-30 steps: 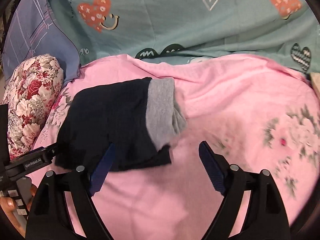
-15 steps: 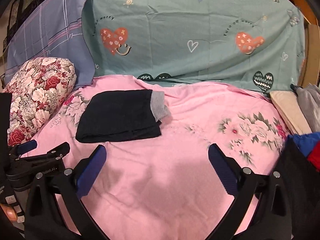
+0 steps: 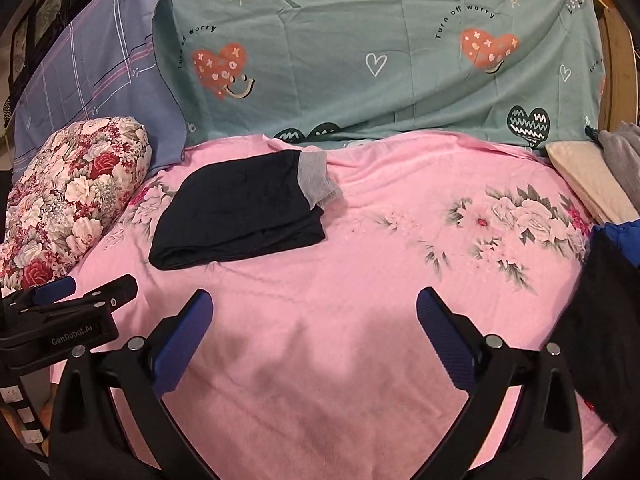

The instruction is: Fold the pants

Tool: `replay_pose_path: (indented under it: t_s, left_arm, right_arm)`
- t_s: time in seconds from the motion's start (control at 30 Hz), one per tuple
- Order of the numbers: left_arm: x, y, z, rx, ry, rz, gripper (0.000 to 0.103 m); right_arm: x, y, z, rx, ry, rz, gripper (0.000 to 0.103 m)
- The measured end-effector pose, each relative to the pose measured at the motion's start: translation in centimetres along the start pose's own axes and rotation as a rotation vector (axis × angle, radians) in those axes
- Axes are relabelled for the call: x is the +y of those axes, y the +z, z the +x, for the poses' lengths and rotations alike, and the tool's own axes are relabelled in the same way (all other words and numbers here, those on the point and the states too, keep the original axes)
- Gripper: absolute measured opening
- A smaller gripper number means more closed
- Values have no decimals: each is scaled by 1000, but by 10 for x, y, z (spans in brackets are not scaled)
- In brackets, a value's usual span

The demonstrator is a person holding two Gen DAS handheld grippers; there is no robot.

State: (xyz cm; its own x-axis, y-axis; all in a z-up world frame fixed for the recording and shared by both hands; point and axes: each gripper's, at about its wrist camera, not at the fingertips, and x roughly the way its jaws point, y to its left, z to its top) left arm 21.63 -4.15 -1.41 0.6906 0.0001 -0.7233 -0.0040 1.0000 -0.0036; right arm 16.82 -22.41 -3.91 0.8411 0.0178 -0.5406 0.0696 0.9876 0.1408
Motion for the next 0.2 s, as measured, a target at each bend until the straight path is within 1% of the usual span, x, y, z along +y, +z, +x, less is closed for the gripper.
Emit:
replay_pose_path:
  t_s: [0.1, 0.2]
  left_arm:
    - [-2, -4, 9, 43, 5, -4, 101]
    - [-3, -7, 14, 58, 9, -6, 101]
  right_arm:
    - [-1, -3, 3, 21, 2, 1, 102]
    - [-1, -6, 8, 46, -2, 1, 102]
